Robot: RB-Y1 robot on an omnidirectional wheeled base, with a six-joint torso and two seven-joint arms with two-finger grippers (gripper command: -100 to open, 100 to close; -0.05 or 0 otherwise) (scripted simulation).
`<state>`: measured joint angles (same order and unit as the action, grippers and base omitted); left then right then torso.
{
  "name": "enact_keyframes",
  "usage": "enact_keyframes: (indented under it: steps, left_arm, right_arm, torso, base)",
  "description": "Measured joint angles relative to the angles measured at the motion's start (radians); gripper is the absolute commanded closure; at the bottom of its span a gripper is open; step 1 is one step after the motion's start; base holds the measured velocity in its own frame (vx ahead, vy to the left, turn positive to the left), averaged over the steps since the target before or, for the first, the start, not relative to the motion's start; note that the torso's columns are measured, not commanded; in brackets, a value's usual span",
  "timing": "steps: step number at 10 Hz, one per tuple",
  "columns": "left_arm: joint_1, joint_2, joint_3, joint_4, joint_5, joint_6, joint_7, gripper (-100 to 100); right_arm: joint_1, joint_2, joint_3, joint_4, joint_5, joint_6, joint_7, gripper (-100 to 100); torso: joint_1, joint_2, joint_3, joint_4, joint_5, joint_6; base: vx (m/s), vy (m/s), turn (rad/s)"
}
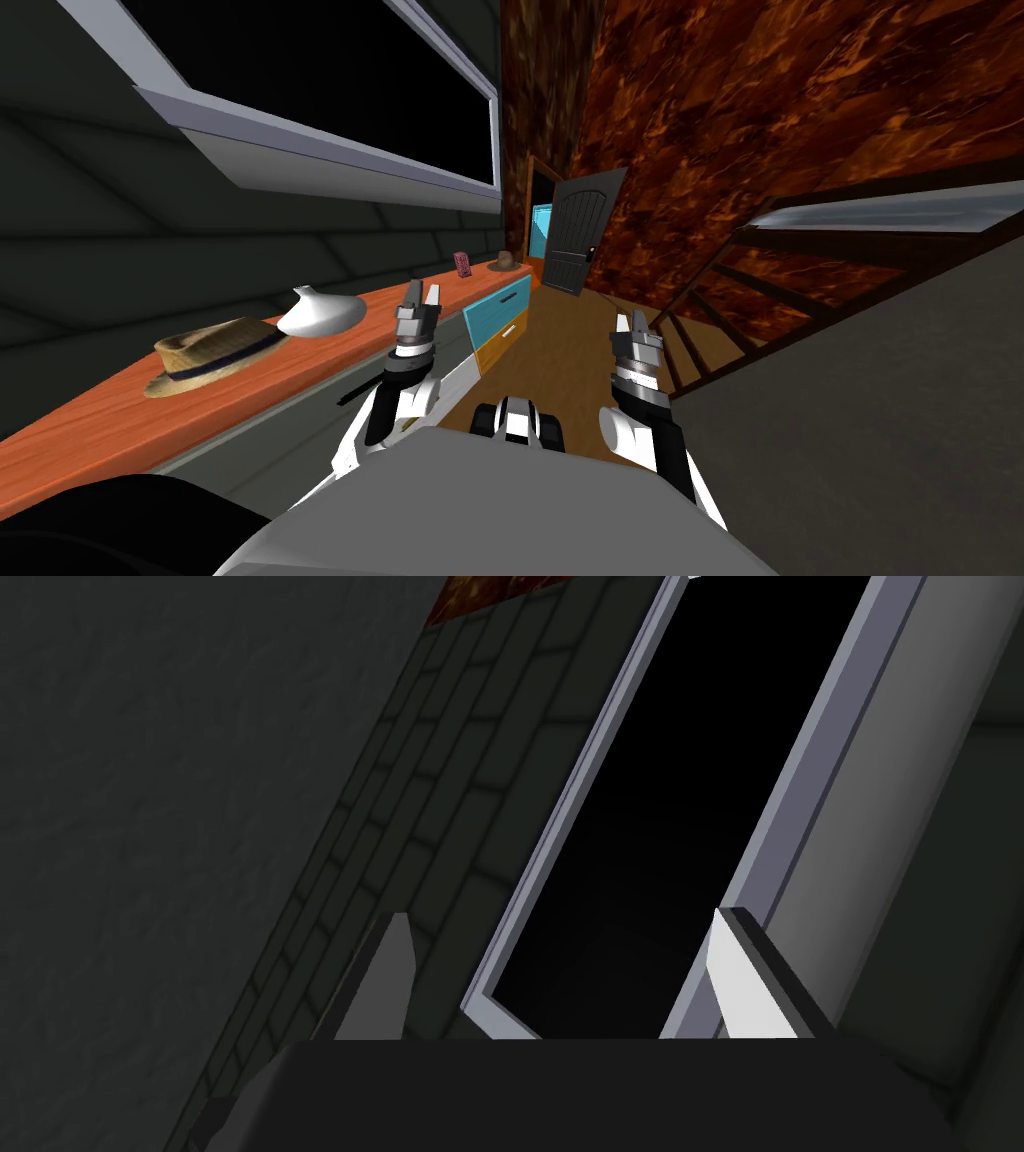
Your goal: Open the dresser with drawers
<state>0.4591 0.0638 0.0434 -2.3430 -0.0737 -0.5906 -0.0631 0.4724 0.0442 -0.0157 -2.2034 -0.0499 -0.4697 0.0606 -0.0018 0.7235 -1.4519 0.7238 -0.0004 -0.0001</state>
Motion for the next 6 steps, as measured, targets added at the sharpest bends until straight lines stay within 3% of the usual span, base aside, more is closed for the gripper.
enact_keyframes:
  steps: [2,6]
  left_arm:
    - [-0.007,0.041,0.021,0.032,0.017,0.017,0.008,-100]
    - [-0.021,0.072,0.061,0.105,0.054,0.064,0.022,-100]
  right_arm:
    - [0.0,0.0,0.0,0.0,0.0,0.0,0.0,0]
    - [0.0,0.0,0.0,0.0,0.0,0.0,0.0,0]
  torso:
    - [-0.002,0.007,-0.027,0.011,-0.001,0.0]
    - [0.003,0.017,-0.023,0.015,0.001,0.0]
  base:
    - [0.186,-0.135,0.115]
    - [0.157,-0.142,0.093]
